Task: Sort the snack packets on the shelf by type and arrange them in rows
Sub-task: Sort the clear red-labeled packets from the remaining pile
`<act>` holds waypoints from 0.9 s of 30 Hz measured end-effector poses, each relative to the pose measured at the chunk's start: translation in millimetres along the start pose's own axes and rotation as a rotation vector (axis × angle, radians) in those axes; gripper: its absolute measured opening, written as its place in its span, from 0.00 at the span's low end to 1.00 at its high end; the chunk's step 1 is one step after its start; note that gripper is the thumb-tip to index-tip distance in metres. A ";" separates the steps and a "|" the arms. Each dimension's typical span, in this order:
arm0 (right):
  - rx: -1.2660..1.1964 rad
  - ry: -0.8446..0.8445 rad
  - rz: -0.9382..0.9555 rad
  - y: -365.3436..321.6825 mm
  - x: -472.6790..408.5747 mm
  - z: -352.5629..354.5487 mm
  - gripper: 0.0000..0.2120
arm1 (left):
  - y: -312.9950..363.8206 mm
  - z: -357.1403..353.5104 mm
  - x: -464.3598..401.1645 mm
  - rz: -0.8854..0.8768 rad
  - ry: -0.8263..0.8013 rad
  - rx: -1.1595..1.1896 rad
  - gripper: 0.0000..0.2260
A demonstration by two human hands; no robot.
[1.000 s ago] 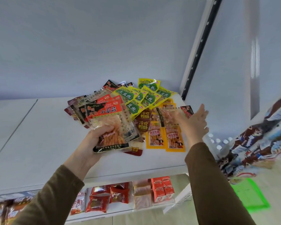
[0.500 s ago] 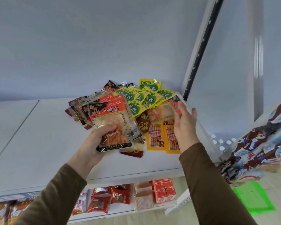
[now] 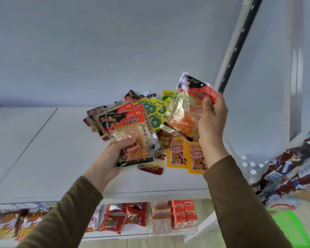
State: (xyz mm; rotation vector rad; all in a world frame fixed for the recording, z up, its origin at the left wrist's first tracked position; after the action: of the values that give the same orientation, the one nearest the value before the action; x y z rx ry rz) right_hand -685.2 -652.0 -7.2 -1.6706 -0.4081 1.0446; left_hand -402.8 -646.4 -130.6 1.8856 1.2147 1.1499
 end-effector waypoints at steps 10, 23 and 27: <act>0.444 -0.560 0.093 15.2 51.5 -113.6 0.18 | 6.7 -10.9 26.3 -0.007 -0.099 0.155 0.21; 0.142 -0.743 -0.140 12.1 89.6 -166.2 0.28 | 24.4 39.5 53.4 -0.068 0.131 0.059 0.19; 0.090 -1.068 -0.516 17.6 139.6 -193.9 0.58 | 47.0 74.0 64.1 -0.133 0.203 0.045 0.22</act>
State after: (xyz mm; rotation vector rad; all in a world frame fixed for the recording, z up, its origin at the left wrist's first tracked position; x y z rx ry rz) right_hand -456.7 -675.8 -75.0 -0.7174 -1.3652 1.4389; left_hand -305.1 -608.7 -102.0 1.7230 1.4641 1.2742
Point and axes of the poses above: each hand's wrist, its own x-axis away from the middle knuckle, its own z-axis out of the back of the hand, y = z × x, the point moved 7 cm from there along -x, towards the middle knuckle, and after that the axes turned 1 degree about -x, right-handed, at the moved point
